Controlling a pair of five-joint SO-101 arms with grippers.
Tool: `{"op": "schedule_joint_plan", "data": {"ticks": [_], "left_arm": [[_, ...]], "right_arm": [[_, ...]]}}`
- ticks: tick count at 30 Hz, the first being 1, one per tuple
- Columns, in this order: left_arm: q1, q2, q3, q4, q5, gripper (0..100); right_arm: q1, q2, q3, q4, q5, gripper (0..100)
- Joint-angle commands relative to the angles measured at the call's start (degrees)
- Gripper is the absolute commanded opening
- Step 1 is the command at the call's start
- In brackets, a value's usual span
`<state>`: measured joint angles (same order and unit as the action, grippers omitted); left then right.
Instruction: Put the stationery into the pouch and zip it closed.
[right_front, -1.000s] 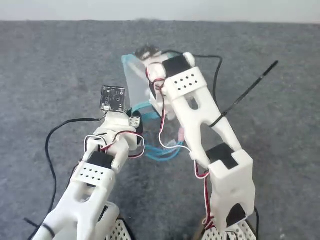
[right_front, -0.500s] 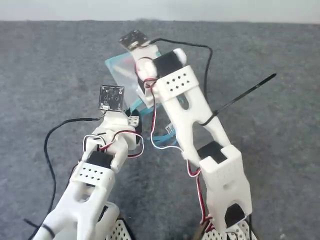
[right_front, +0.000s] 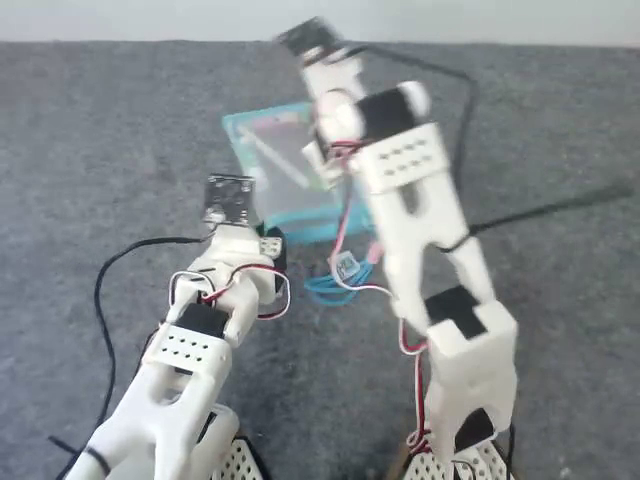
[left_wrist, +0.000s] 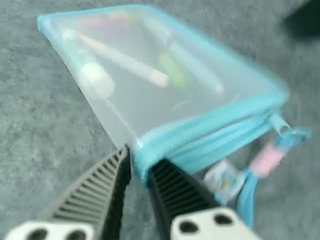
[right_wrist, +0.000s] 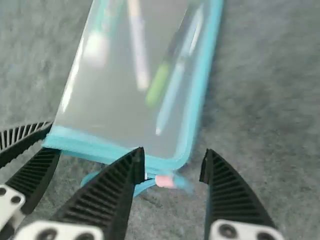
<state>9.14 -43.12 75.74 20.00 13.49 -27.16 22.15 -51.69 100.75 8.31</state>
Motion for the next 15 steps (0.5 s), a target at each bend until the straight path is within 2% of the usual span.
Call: {"op": "schedule_joint_plan", "data": {"ticks": [1, 5, 9, 12, 15], "left_arm": [[0.26, -1.32, -1.89, 0.26, 0.53, 1], [0.18, -1.32, -1.98, 0.26, 0.53, 1], [0.18, -1.41, -2.33, 0.35, -2.02, 1], [0.09, -1.85, -2.59, 0.44, -4.75, 1], [-0.79, -6.42, -4.79, 7.47, -5.01, 1]], "right_arm": [[0.57, -11.74, -2.99, 2.15, -0.53, 17.7], [0.75, -21.49, 1.85, 2.15, 3.34, 17.7], [0.84, -30.99, 19.25, 1.19, 8.18, 17.7], [2.59, -39.34, 36.48, -6.2, 10.55, 17.7], [5.41, -48.92, 56.35, -18.51, 12.31, 17.7]]}}
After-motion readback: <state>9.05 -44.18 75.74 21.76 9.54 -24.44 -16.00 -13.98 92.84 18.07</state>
